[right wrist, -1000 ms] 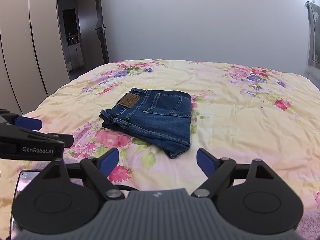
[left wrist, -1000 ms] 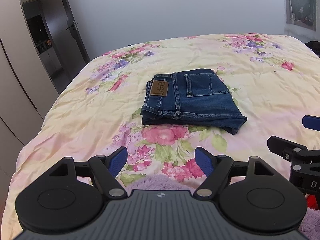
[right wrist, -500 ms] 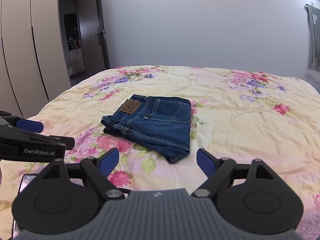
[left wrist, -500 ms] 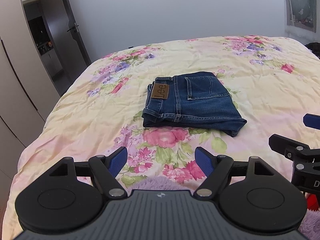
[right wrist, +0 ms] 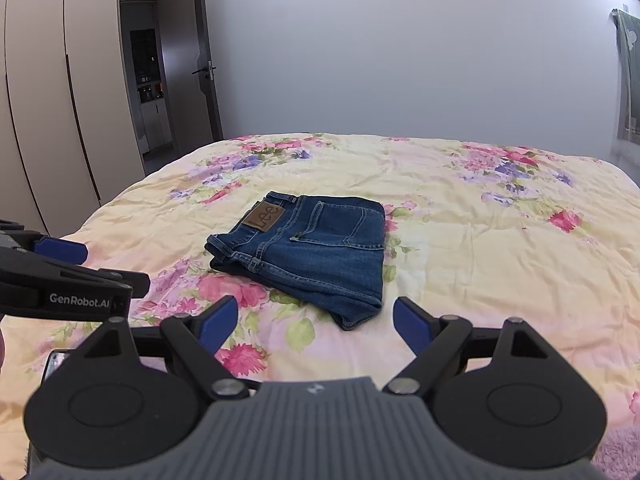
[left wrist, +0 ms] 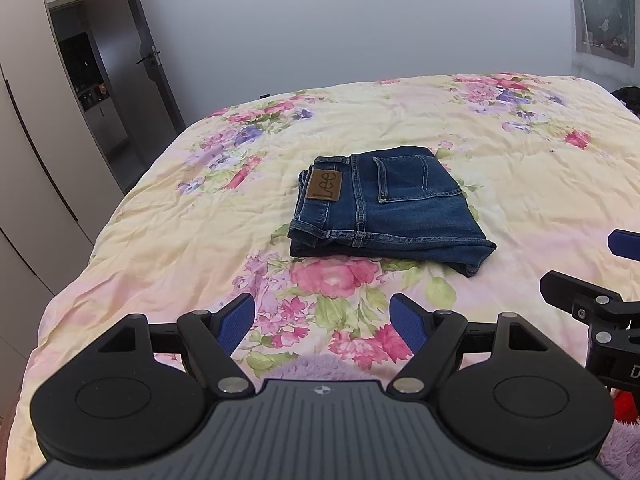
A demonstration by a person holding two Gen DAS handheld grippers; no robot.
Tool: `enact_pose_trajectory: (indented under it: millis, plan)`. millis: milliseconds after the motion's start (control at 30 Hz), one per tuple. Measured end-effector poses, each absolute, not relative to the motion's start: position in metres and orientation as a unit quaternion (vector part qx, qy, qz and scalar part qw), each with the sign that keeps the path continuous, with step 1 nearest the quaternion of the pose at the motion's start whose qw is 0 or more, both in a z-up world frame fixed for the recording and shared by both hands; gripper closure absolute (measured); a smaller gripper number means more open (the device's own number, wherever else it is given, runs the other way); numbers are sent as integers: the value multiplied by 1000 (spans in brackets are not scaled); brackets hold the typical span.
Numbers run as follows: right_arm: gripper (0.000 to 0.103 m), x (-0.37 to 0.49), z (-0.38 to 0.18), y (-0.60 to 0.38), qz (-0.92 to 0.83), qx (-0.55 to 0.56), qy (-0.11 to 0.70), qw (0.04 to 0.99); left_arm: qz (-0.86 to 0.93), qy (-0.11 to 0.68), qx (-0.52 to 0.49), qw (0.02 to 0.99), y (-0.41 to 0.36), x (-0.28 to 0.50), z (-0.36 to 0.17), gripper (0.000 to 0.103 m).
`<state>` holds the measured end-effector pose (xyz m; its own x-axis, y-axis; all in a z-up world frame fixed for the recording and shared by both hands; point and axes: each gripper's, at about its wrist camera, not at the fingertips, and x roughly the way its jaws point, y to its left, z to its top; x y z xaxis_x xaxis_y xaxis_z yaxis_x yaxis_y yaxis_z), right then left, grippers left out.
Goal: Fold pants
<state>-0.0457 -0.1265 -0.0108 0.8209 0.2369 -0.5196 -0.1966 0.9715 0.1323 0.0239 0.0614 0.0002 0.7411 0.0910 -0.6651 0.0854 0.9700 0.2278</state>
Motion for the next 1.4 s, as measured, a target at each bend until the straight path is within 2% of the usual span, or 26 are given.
enact_pose_trajectory:
  millis: [1400]
  plan:
    - [22,-48,-8,-123,116,37,275,954,6,361,114,925,68,25,2,13]
